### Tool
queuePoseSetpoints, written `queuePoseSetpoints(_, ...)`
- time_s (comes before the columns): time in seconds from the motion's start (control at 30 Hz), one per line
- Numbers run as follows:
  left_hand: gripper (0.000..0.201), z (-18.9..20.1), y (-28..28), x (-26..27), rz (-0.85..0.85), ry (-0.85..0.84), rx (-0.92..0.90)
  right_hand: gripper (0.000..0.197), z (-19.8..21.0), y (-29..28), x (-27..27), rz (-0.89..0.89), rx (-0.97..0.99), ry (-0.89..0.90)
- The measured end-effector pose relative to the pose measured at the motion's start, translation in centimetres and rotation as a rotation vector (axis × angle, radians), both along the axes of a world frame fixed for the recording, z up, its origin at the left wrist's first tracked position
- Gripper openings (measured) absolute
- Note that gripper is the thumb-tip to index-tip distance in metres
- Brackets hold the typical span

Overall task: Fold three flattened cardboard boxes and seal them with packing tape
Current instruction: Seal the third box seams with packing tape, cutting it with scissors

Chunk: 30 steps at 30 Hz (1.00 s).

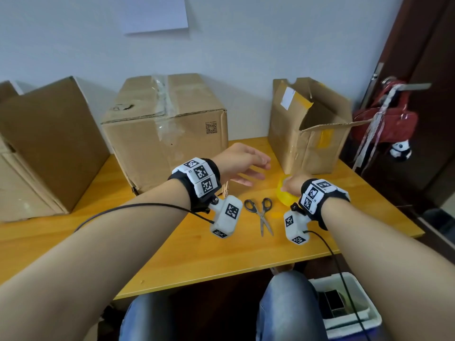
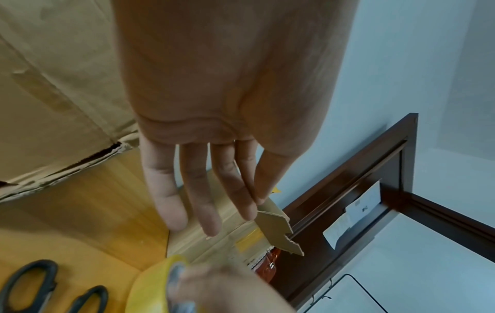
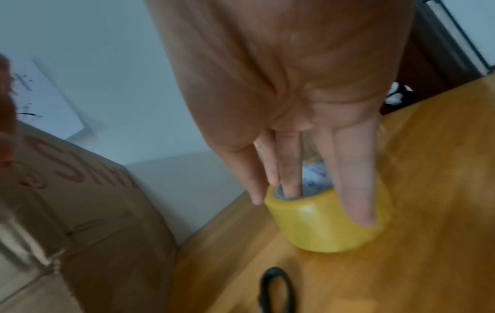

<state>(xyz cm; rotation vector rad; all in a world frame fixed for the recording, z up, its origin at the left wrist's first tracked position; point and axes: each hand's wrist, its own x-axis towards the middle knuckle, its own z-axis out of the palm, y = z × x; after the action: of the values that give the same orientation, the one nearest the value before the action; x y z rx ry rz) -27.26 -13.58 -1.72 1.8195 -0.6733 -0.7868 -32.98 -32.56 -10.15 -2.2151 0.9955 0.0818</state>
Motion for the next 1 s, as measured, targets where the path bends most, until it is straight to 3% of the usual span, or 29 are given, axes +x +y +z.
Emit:
queuePoseSetpoints(0.07,0.013,0.6,0.2,-0.4,0.005,-0.03,-0.049,0.033,2.0,1.5,1.0,-0.012,-0.013,-0.077)
queuePoseSetpoints(0.13,0.012,2.0,0.6,-0.8,0.019,-0.085,-0.152,0.02,5.0,3.3,2.1,-0.019,-0.006,-0.272)
queuePoseSetpoints(0.27,0.016,6.0,3.0,-1.1,0.096,-0.28,-0.362,0.02,11.6,8.0,2.9,0.143,0.065,-0.852)
queuePoseSetpoints(0.33,0.018,8.0,5.2,-0.4,0.169,-0.465,-0.387,0.013,14.1,10.1,3.1,0.235,-0.019,-0.962)
queuePoseSetpoints(0.43,0.019,10.3,8.8,1.7,0.28,-0.75,-0.333,0.019,16.7,12.6,4.1,0.363,-0.157,-1.04)
queuePoseSetpoints(0.6,0.019,11.0,14.2,6.1,0.402,-1.0,-0.036,0.026,17.5,15.9,7.0,0.581,-0.151,-0.932)
queuePoseSetpoints(0.73,0.02,9.8,16.2,7.8,0.391,-0.99,0.138,0.048,16.5,17.2,8.9,0.671,-0.22,-0.813)
queuePoseSetpoints(0.83,0.019,9.1,16.9,8.5,0.379,-0.938,0.185,0.052,15.7,17.3,9.9,0.696,-0.324,-0.718)
queuePoseSetpoints(0.93,0.014,8.5,17.2,9.1,0.392,-0.917,0.145,0.042,15.4,17.1,10.2,0.717,-0.357,-0.705)
queuePoseSetpoints(1.0,0.013,8.0,17.2,9.2,0.404,-0.917,0.131,0.049,15.6,16.9,10.0,0.728,-0.359,-0.694)
